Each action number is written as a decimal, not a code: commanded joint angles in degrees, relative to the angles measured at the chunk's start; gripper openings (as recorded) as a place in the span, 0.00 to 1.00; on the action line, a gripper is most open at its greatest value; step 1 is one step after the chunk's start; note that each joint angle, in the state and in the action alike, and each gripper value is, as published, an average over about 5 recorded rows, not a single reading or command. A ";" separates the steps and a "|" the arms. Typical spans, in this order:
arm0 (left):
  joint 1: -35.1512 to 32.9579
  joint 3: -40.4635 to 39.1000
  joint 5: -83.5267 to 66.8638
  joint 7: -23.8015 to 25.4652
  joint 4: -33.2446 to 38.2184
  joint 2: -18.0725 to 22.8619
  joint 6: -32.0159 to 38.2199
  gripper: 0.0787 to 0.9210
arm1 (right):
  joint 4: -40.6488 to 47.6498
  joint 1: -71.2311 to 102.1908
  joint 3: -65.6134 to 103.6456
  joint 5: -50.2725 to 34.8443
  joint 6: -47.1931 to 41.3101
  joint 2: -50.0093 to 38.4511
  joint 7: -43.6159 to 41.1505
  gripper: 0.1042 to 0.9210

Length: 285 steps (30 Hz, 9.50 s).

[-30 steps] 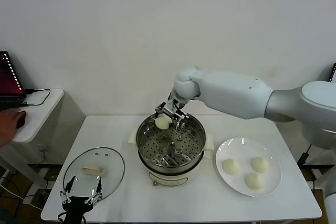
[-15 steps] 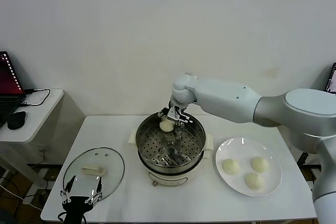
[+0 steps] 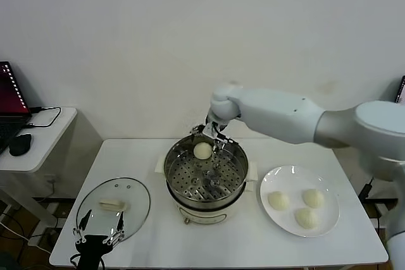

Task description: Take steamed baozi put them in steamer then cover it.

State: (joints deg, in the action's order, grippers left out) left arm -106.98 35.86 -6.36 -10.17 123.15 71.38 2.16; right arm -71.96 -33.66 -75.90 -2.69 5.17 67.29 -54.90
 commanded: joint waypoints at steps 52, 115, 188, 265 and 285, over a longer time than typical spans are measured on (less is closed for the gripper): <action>-0.70 -0.42 1.69 -0.03 1.91 0.75 0.04 0.88 | -14.36 36.28 21.95 5.71 -24.59 -34.11 1.90 0.88; 2.85 -1.11 -0.07 -0.01 1.18 -0.39 0.00 0.88 | -20.73 -9.17 2.12 -31.99 -41.03 -9.99 6.29 0.54; 1.25 -1.23 1.87 0.32 2.03 -0.43 0.02 0.88 | -33.66 28.69 21.45 7.85 -20.33 -55.74 -8.83 0.88; 1.93 -0.18 1.27 0.31 1.43 -0.39 0.15 0.88 | -13.09 -2.83 14.45 -7.19 -22.48 -22.60 -5.61 0.58; 1.32 2.35 -0.11 0.23 0.93 0.01 0.24 0.88 | -12.27 2.46 2.20 -2.71 -4.21 -3.75 -3.51 0.63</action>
State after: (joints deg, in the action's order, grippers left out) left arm -105.63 37.73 -6.24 -9.91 124.20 71.32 2.33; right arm -84.68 -29.53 -66.54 -10.00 -8.99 55.52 -58.95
